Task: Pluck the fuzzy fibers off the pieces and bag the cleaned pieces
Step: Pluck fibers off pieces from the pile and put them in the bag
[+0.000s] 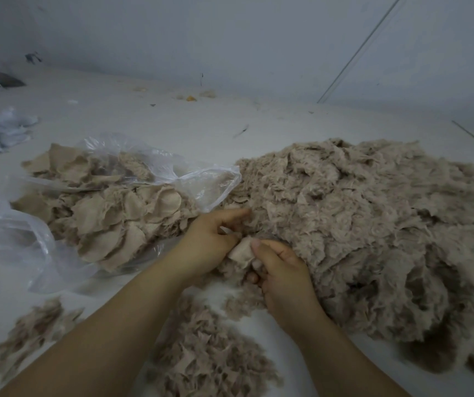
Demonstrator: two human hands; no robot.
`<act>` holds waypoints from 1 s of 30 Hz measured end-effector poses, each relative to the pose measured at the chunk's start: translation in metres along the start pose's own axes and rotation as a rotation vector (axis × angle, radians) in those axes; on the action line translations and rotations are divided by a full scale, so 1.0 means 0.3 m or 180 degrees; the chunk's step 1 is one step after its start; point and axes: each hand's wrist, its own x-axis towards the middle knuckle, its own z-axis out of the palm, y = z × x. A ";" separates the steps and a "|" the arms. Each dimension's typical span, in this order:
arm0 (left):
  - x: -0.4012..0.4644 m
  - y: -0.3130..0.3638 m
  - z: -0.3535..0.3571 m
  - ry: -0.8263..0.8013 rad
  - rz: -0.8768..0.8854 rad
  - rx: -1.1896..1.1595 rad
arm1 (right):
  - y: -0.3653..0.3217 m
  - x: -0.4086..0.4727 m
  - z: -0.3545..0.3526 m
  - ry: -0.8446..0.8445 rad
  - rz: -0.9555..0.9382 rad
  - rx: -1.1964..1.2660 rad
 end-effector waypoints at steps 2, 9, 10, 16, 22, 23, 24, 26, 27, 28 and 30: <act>-0.012 0.005 -0.002 0.0296 0.0118 -0.0047 | 0.000 -0.002 0.001 0.0006 -0.0018 -0.0010; -0.082 0.004 -0.022 -0.0381 -0.0333 -0.0579 | -0.006 -0.007 0.006 0.0112 -0.0076 -0.0098; -0.082 -0.003 -0.026 -0.0282 -0.0351 -0.0745 | -0.004 -0.007 0.006 0.0151 -0.0063 -0.0049; -0.083 0.007 -0.037 0.0056 -0.0150 -0.1327 | -0.012 -0.009 0.010 -0.0043 -0.0225 -0.0165; -0.095 0.008 -0.039 -0.0024 -0.0030 -0.1220 | -0.010 -0.010 0.012 -0.0071 -0.0316 -0.0221; -0.092 0.003 -0.041 0.0124 -0.0072 -0.1262 | -0.008 -0.011 0.008 -0.0028 -0.0290 -0.0242; -0.087 -0.005 -0.042 0.0329 -0.0130 -0.1240 | -0.005 -0.010 0.005 -0.0008 -0.0253 -0.0259; -0.078 -0.021 -0.049 0.0690 -0.0225 -0.1081 | -0.002 -0.009 0.001 -0.0020 -0.0194 -0.0275; -0.073 -0.027 -0.053 0.0767 -0.0248 -0.1018 | -0.004 -0.009 0.002 -0.0025 -0.0180 -0.0271; -0.072 -0.032 -0.056 0.0794 -0.0248 -0.1001 | -0.005 -0.008 0.004 -0.0024 -0.0166 -0.0258; -0.071 -0.037 -0.057 0.0827 -0.0203 -0.1012 | -0.007 -0.006 0.010 -0.0034 -0.0117 -0.0201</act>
